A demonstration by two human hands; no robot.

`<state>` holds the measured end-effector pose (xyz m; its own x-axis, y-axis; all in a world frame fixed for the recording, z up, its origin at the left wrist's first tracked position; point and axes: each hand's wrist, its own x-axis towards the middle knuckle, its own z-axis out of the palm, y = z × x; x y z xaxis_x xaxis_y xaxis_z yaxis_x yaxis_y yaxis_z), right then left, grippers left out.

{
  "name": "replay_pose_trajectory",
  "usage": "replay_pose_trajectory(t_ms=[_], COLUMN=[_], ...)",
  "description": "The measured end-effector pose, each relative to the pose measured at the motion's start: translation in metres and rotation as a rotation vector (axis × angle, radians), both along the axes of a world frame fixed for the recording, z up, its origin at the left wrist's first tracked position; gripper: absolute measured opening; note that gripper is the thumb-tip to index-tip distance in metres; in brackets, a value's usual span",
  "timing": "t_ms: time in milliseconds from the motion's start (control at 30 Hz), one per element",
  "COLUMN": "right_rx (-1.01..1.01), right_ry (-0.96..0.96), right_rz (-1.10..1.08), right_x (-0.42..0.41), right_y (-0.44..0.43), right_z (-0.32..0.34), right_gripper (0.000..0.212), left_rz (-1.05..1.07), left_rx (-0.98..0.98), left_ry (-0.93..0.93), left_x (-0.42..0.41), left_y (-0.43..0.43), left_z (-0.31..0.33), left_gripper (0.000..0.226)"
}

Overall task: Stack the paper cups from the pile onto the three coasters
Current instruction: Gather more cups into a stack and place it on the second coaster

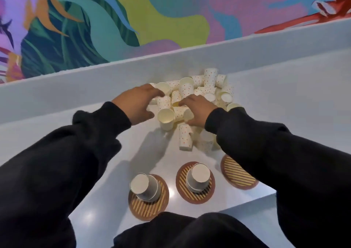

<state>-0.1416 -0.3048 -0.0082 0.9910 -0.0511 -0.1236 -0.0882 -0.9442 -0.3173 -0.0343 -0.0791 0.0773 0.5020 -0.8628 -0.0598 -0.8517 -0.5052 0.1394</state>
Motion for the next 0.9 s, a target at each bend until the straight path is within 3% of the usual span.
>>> replay_pose_trajectory(t_ms=[300, 600, 767, 900], right_rx=[-0.600, -0.622, -0.530, -0.292], right_ry=[0.195, 0.119, -0.041, -0.089], right_rz=[0.523, 0.466, 0.408, 0.184], right_x=[0.018, 0.022, 0.026, 0.026], right_y=[0.018, 0.024, 0.025, 0.024], right_z=[-0.038, -0.059, -0.061, -0.050], right_gripper=[0.038, 0.035, 0.038, 0.054], left_rz=[-0.248, -0.202, 0.039, 0.418], left_rx=[0.313, 0.305, 0.309, -0.091], left_ry=[-0.146, -0.201, 0.037, 0.430], left_x=[0.017, 0.054, 0.073, 0.077], left_y=[-0.045, -0.021, 0.014, 0.033], left_z=[-0.117, -0.149, -0.156, -0.146], left_gripper=[0.078, 0.060, 0.059, 0.078])
